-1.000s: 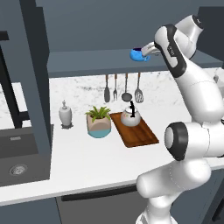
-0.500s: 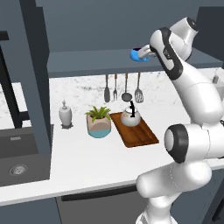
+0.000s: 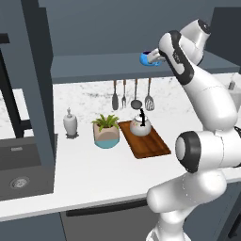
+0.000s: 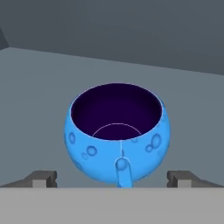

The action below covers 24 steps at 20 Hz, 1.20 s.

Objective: Pick the kettle from the counter and place it on the tray. Then pick the mug from the cabinet and place it on the tray. Then close the cabinet doors.

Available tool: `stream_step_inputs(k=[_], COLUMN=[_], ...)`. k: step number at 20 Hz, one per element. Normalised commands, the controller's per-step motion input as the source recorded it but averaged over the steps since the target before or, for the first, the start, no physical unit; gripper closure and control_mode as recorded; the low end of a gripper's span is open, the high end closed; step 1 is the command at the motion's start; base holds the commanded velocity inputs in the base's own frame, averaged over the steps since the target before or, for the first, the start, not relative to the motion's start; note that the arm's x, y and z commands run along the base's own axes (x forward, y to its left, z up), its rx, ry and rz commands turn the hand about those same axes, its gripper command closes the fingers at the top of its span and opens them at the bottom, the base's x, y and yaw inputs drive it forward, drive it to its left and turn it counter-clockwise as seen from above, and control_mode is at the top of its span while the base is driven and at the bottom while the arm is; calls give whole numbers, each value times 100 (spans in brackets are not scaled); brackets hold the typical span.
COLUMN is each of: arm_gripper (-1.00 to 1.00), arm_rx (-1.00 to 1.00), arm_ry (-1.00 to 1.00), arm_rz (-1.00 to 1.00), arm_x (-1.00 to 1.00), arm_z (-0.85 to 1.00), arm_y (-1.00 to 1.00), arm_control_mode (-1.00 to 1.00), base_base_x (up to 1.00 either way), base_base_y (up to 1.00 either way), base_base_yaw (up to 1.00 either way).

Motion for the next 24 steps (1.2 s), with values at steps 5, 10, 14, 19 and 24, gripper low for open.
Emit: stream_step_inputs(k=[5,10,14,19,24], arm_gripper=[-100,-100,-100,-100,-100], arm_rx=[0,0,0,0,0], arm_ry=[3,0,0,0,0], arm_rz=[0,0,0,0,0], arm_x=[19,10,0,-3,-8], arm_z=[-1,0,-2,-10,-6], arm_y=[-2,-6,-9,0,-5], arm_control_mode=[-100,-100,-100,-100,-100], base_base_x=[0,0,0,0,0], base_base_y=[0,0,0,0,0], base_base_yaw=[0,0,0,0,0])
